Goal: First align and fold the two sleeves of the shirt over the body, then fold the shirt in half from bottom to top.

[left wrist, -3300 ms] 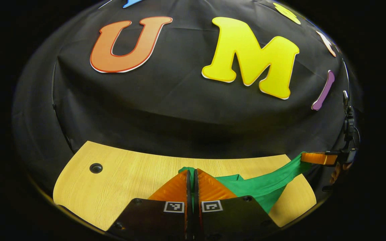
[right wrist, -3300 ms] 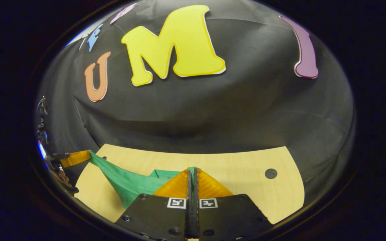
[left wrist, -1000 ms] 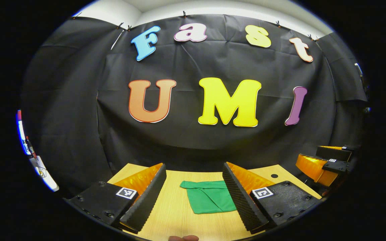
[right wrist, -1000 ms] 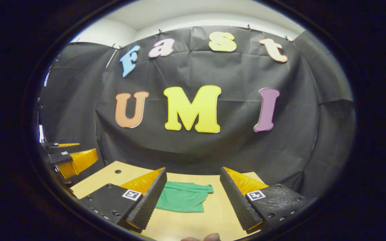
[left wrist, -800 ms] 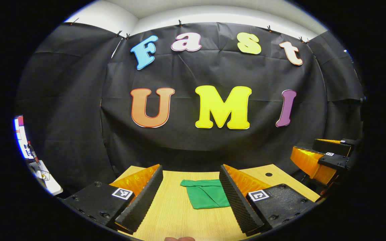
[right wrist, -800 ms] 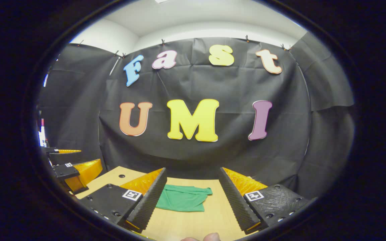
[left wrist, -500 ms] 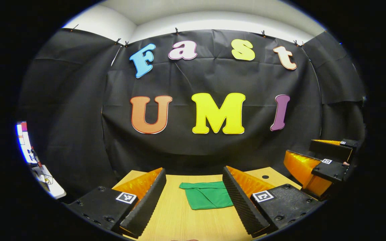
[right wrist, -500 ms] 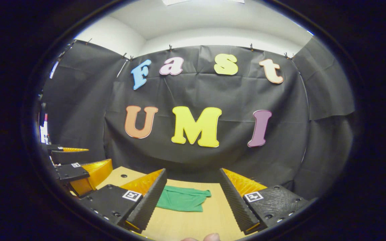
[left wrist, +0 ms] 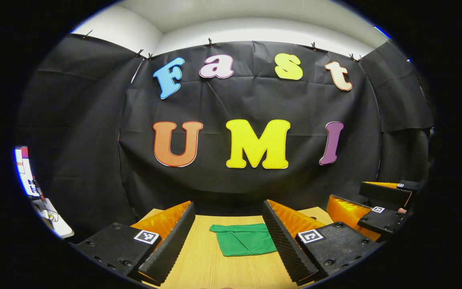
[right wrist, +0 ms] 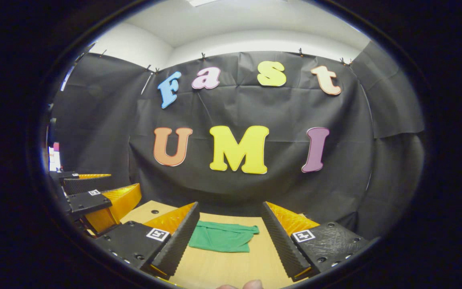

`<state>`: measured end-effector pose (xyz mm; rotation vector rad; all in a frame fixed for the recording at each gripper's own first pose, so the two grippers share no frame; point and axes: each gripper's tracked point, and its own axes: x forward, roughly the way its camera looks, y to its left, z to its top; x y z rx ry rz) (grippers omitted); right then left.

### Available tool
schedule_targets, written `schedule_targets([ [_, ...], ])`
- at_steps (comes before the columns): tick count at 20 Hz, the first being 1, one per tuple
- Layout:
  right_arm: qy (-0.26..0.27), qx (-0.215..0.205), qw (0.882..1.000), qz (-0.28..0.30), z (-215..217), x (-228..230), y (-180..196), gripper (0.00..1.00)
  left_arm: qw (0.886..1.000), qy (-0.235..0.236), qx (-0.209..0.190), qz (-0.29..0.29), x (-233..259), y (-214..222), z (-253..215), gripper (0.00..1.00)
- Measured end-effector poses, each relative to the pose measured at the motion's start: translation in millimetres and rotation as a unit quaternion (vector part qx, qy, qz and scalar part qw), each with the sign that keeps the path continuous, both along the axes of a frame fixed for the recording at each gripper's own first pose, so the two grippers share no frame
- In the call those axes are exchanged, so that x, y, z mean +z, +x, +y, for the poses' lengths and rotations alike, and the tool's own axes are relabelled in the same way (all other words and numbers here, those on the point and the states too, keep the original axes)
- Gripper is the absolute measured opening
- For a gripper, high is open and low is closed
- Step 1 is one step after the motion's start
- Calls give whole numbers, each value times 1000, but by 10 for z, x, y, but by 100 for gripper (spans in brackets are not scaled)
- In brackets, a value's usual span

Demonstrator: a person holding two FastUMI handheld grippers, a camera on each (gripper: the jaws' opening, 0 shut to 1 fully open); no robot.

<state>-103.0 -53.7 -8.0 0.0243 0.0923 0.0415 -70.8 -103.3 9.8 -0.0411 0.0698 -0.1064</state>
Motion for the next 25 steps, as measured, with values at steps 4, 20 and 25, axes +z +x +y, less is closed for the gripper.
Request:
schedule_targets([
  [4,8,1,1000,1,-12,-25,67,94,1000,4,0,10,-52,15,7,100],
  [20,8,-6,1000,-4,-161,-42,230,96,1000,3,7,20,-111,150,-56,100],
  [25,6,-2,1000,-2,-182,-83,244,95,1000,7,8,21,-115,153,-87,100],
])
